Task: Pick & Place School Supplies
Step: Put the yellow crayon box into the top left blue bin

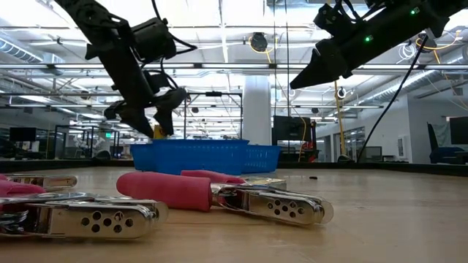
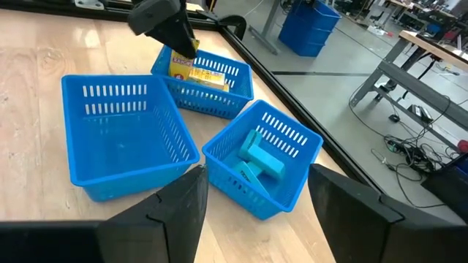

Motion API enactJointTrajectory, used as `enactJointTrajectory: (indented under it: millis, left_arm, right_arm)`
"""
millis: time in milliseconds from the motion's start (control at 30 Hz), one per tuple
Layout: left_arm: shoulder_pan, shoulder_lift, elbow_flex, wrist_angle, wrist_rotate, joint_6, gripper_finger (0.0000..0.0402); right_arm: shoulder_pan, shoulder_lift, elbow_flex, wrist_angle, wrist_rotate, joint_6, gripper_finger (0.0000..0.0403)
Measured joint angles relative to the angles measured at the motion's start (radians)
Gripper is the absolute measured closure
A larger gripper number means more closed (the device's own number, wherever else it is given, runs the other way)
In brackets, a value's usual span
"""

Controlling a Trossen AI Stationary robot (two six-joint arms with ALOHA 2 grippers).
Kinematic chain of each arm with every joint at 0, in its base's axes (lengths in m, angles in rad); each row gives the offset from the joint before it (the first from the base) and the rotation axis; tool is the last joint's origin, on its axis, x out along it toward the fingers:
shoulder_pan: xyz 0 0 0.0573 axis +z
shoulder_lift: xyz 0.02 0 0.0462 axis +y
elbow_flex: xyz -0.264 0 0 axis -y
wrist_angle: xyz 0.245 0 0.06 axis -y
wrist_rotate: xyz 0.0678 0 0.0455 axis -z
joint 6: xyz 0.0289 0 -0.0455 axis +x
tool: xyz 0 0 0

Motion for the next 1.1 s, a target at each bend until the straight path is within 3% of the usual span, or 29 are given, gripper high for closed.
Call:
enactJointTrajectory:
  millis: [233, 400, 500, 700, 900, 1100]
  left_arm:
    - [0.043, 0.000, 0.000, 0.151, 0.006, 0.116, 0.0124]
    - [0.054, -0.041, 0.000, 0.204, 0.140, 0.197, 0.0128]
    - [0.048, -0.097, -0.001, 0.162, 0.163, 0.196, 0.0132]
    - [-0.001, -0.224, 0.000, -0.051, 0.164, 0.061, 0.0143]
    - [-0.105, -0.242, -0.001, -0.207, 0.164, -0.094, 0.0146]
    - [-0.175, -0.162, -0.001, -0.121, 0.101, -0.119, 0.0147]
  right_arm:
    - [0.000, 0.000, 0.000, 0.000, -0.057, 0.014, 0.0177]
    - [0.000, 0.000, 0.000, 0.000, -0.062, 0.014, 0.0177]
    - [0.000, 0.000, 0.000, 0.000, -0.062, 0.014, 0.0177]
    - [0.000, 0.000, 0.000, -0.008, -0.062, 0.011, 0.0177]
    - [-0.003, 0.000, 0.000, -0.008, -0.074, 0.011, 0.0177]
    - [-0.005, 0.000, 0.000, -0.008, -0.074, 0.012, 0.0177]
